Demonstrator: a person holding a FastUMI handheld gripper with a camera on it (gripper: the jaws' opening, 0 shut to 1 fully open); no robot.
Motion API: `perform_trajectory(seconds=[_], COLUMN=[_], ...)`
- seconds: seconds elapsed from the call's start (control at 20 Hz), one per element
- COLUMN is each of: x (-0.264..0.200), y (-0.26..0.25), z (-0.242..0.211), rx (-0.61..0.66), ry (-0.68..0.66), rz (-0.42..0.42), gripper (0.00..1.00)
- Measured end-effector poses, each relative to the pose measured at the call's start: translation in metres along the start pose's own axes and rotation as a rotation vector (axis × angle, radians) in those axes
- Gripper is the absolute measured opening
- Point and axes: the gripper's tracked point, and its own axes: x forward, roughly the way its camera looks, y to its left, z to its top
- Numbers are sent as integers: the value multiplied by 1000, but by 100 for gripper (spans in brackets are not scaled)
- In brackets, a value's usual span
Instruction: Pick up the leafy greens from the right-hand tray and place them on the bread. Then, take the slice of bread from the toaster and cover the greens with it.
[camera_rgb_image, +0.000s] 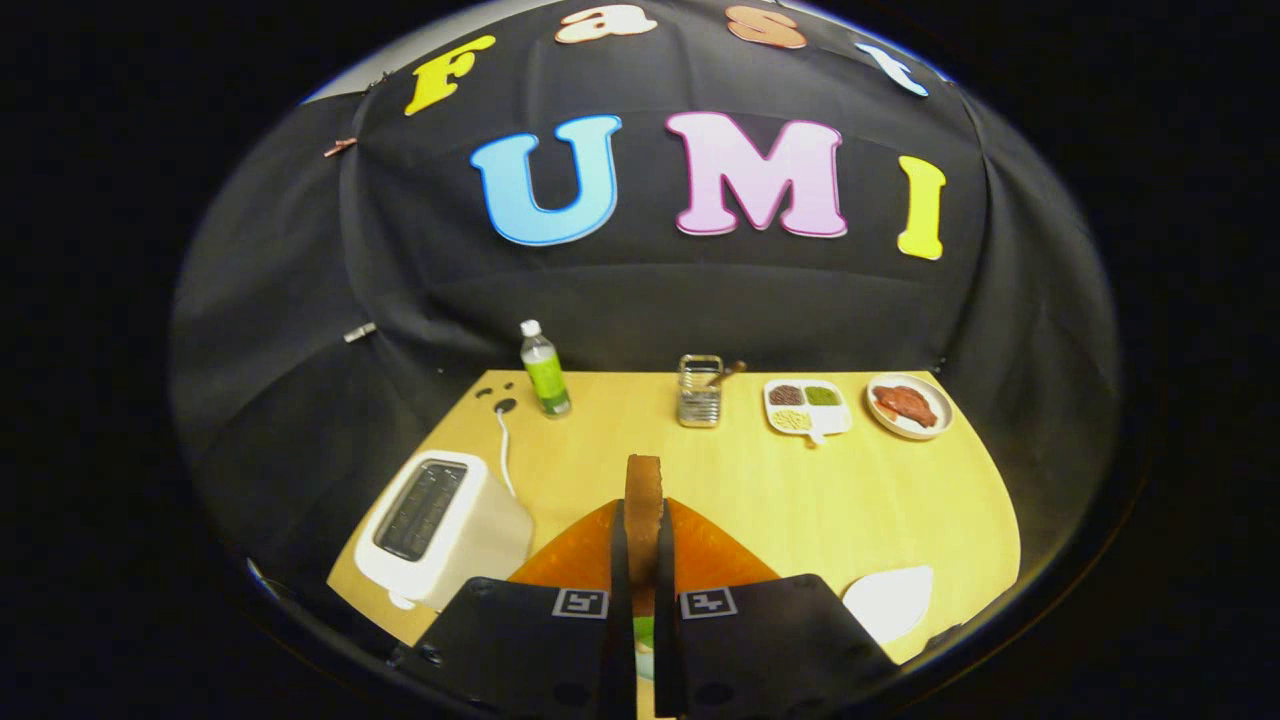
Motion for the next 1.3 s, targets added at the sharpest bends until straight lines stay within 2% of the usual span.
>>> perform_trajectory(seconds=[0.15,0.35,0.6,0.75,0.95,1.3], x=[5,14,31,44,59,80], y=[-21,-8,7,-9,-54,-78], z=[-38,-81,-106,-122,-150,-184], rx=[20,65,175,204,124,-10], ry=[58,120,148,164,201,241], rz=[-10,61,111,88,-5,-46], gripper=[11,11,11,11,11,14])
